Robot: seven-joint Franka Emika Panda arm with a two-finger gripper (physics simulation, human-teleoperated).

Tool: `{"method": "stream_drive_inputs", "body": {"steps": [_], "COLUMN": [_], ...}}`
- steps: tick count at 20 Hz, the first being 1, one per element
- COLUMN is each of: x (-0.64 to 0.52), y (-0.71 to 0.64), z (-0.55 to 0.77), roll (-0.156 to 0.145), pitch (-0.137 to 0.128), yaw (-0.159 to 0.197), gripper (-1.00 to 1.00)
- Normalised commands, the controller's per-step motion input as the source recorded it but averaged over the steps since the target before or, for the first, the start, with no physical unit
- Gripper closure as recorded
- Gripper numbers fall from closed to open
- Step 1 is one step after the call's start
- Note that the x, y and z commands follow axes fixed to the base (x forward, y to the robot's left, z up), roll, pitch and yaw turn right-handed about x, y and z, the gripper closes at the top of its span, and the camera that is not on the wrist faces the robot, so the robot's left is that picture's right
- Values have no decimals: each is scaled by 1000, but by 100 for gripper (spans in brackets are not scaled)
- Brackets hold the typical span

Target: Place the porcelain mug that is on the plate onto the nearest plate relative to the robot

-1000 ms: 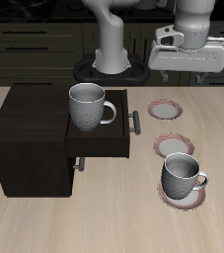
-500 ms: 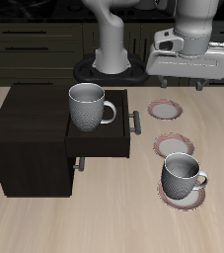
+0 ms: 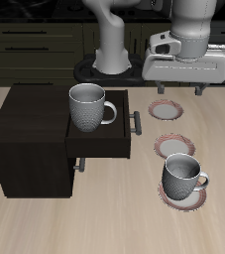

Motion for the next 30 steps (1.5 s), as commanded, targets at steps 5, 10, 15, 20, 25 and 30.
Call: {"method": "stream_drive_inputs", "body": {"steps": [5,10,15,20,25,30], "x": [347,206,152,221,112,3], "y": [-141,2,6,-181,-129,-34], "z": [-52,-46,-42,-93,-219,-224], "roll": [-18,9,-4,-50,-43,-15], "pitch": [0,10,-16,-42,0,-64], "yaw": [-22,-21,1,-16,-15,-57], "gripper": [-100,-100,-100,-100,-100,-100]}}
